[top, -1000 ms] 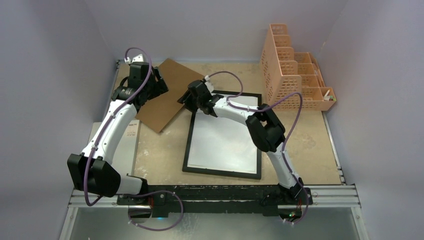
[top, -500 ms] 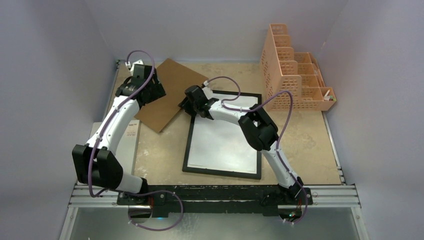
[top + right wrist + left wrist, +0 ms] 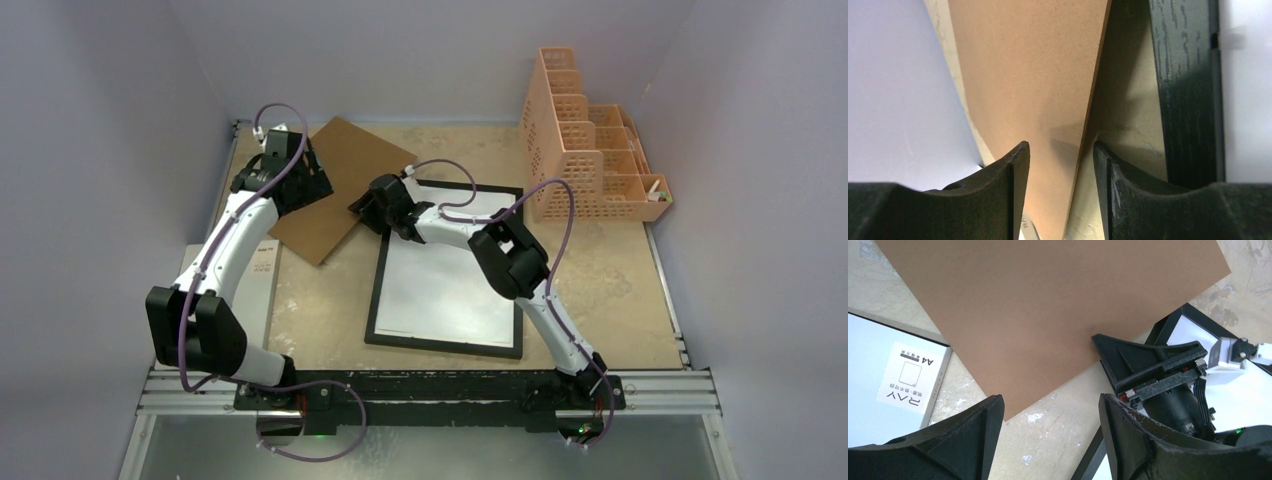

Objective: Put the photo into the frame

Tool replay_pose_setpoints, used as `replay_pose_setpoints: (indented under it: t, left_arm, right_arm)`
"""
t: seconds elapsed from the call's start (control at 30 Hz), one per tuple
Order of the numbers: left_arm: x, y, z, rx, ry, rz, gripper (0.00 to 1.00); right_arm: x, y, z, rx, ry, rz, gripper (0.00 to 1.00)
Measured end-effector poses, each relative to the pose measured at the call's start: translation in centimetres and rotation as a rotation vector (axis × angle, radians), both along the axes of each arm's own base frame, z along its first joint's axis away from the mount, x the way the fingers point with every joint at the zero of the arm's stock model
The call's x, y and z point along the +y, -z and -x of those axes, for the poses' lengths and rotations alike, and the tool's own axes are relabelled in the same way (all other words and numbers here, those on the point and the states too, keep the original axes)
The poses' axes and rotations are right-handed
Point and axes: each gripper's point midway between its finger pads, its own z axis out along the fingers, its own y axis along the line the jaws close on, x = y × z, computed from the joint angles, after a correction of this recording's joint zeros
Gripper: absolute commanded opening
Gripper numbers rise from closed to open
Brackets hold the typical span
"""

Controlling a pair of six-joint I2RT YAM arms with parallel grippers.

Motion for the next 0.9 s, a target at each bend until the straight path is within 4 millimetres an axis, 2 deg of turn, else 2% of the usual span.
replay_pose_setpoints:
  t: [0.23,0.37,0.57,0.77,0.9]
  left_arm:
    - [0.4,0.2,0.2,0.016,0.005,0.008,0.73]
    - [0.5,0.3,0.4,0.026,0.011,0.019,0.73]
    - [0.5,0.4,0.5,0.032,0.017,0.033,0.73]
    - [0.6,0.3,0.7,0.042,0.021,0.037,0.73]
    - [0.4,-1.3,0.3,0.019,0.036,0.043,0.73]
  right_arm:
    - [0.8,0.0,-0.3,-0.001,-0.003,-0.071,0.46]
    - [1.0,0.3,-0.3,0.011,0.001,-0.098,0.3]
    - [1.2,0.4,-0.2,0.035,0.0,-0.142,0.0]
    - [1.9,-1.3,-0.4,-0.005,-0.011,-0.191,0.0]
    - [1.9,-3.2,-0.7,-0.054,-0.02,-0.191,0.0]
